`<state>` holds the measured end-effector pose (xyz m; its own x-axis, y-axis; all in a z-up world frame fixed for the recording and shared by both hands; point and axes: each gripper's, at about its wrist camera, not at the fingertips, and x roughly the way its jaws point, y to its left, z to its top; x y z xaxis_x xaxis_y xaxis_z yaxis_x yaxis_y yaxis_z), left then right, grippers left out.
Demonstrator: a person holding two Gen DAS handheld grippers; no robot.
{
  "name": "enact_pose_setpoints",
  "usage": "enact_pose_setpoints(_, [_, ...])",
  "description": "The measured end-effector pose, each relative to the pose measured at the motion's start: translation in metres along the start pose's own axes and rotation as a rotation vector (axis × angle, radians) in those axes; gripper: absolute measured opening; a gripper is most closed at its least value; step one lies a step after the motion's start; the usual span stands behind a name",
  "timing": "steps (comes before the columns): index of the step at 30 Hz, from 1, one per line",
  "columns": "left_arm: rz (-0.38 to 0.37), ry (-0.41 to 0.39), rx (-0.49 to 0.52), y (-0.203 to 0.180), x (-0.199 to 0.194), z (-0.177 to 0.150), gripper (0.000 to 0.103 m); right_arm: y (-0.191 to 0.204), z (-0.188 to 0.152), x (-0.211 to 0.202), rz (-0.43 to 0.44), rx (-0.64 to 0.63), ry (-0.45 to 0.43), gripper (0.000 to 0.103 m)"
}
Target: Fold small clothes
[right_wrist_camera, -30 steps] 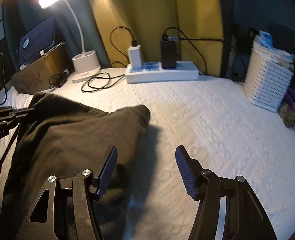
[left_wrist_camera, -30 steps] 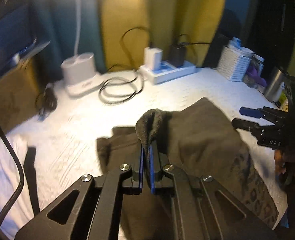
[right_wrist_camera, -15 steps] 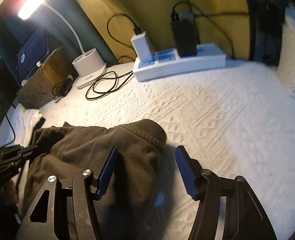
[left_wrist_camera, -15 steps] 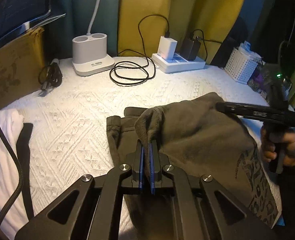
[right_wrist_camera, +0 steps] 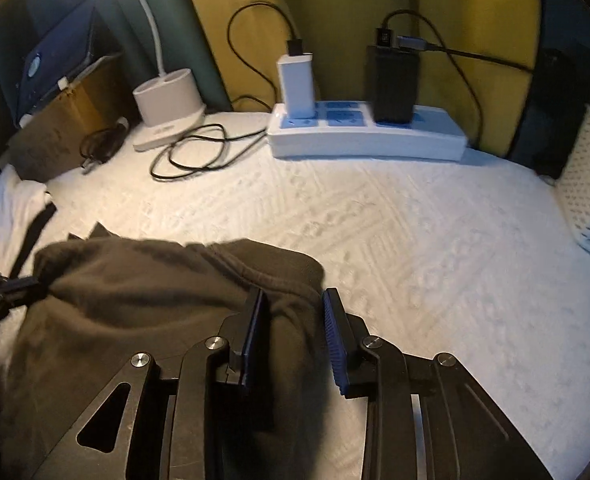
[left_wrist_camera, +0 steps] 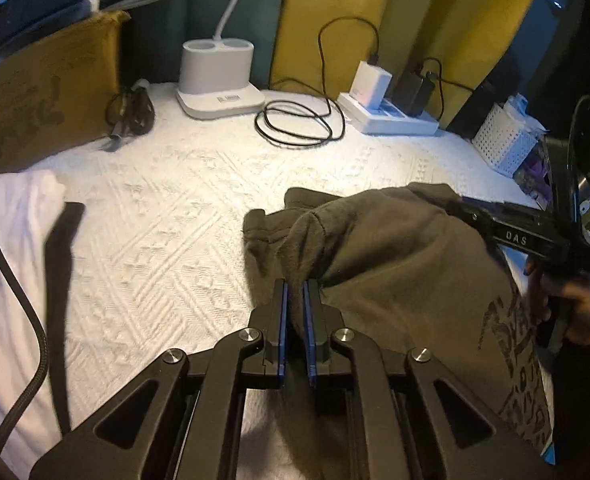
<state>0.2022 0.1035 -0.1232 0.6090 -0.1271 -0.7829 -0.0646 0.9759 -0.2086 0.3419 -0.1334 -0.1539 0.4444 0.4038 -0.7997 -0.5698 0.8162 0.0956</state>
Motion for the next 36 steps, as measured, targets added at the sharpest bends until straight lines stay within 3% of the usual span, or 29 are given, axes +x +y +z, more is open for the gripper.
enact_pose_setpoints(4, [0.022, -0.026, -0.003, -0.004, -0.016, -0.006, 0.010, -0.003, -0.011, -0.016, -0.038, 0.009, -0.005, 0.033])
enact_pose_setpoints(8, [0.005, -0.048, -0.024, -0.007, -0.029, -0.018, 0.051, -0.001, -0.026, -0.038, -0.068, 0.011, -0.017, 0.042])
enact_pose_setpoints(10, [-0.022, -0.051, -0.024, -0.012, -0.037, -0.025, 0.051, 0.001, -0.032, -0.048, -0.073, 0.011, -0.025, 0.063])
enact_pose_setpoints(11, [-0.028, -0.053, -0.021, -0.014, -0.040, -0.028, 0.051, 0.003, -0.037, -0.055, -0.072, 0.009, -0.034, 0.065])
enact_pose_setpoints(19, [-0.187, 0.009, 0.064, -0.054, -0.054, -0.066, 0.051, 0.016, -0.080, -0.087, -0.047, 0.004, -0.039, 0.065])
enact_pose_setpoints(22, [-0.226, 0.042, 0.109, -0.065, -0.053, -0.084, 0.043, 0.023, -0.096, -0.090, -0.039, -0.001, -0.025, 0.065])
enact_pose_setpoints(24, [-0.201, 0.063, 0.126, -0.069, -0.048, -0.093, 0.014, 0.027, -0.106, -0.089, -0.040, -0.005, -0.016, 0.065])
enact_pose_setpoints(26, [-0.188, 0.070, 0.114, -0.066, -0.044, -0.098, 0.007, 0.030, -0.115, -0.086, -0.058, -0.011, -0.002, 0.065])
enact_pose_setpoints(31, [-0.151, 0.045, 0.106, -0.060, -0.050, -0.105, 0.005, 0.026, -0.129, -0.090, -0.135, -0.025, -0.001, 0.065])
enact_pose_setpoints(36, [-0.125, 0.051, 0.101, -0.055, -0.061, -0.112, 0.005, 0.020, -0.142, -0.105, -0.148, 0.007, -0.005, 0.065])
